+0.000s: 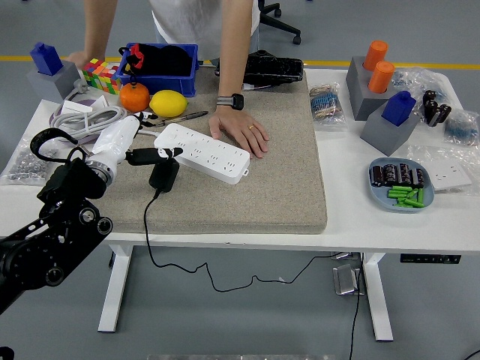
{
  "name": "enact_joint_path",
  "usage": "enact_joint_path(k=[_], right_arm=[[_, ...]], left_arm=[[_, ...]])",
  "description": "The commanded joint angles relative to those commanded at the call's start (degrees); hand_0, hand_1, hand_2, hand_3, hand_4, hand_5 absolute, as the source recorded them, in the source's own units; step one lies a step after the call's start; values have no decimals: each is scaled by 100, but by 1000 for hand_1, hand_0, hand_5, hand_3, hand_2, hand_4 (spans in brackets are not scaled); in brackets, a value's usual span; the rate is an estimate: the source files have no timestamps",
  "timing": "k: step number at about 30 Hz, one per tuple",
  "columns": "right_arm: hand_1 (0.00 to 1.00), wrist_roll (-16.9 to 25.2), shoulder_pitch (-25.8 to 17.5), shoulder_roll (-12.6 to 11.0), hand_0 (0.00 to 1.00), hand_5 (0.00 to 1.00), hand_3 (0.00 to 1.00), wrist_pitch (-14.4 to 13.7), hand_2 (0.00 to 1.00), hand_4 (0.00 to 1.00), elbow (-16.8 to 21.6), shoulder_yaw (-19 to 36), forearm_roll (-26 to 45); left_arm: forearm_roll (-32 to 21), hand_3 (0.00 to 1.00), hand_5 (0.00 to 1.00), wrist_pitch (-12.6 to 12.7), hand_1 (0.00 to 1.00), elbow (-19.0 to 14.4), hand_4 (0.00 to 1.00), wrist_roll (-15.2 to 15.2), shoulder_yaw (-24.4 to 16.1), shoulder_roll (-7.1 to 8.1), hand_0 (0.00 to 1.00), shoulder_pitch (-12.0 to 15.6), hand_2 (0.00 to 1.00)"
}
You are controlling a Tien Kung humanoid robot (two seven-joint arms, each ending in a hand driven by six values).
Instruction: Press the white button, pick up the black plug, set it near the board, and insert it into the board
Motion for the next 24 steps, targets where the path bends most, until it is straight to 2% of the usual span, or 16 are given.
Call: enact_joint_path(k=[2,3,8,9,14,16,24], right_arm=[[612,0,-2,4,679,362,585,-1,581,653,-2,-9,0],[613,-1,-3,6,680,361,585,-1,581,654,-3,-15,1],[613,-1,-14,12,680,361,585,-3,581,654,-5,-29,-1],[612,-1,-15,12,679,362,584,-3,581,653,-5,-33,1],[612,0,-11,6,679,362,584,-3,581,653,3,-63,14],[612,0,-12,8,679,362,585,-4,581,654,5,-59,18],[613,1,-19,10,680,363,584,-8,581,654,5,-48,18]], left_arm=[[21,871,557,42,809,26,998,-13,-26,-47,723,67,792],[30,864,475,56,763,46,998,-15,-29,-67,663,91,746],[82,864,475,133,763,225,998,39,62,-155,663,170,746],[87,864,477,151,745,257,998,43,79,-166,626,175,717],[99,864,477,179,745,461,998,79,132,-247,626,191,717],[86,863,487,191,726,547,998,71,162,-274,587,181,705],[95,866,457,186,724,766,998,85,275,-325,578,134,702]])
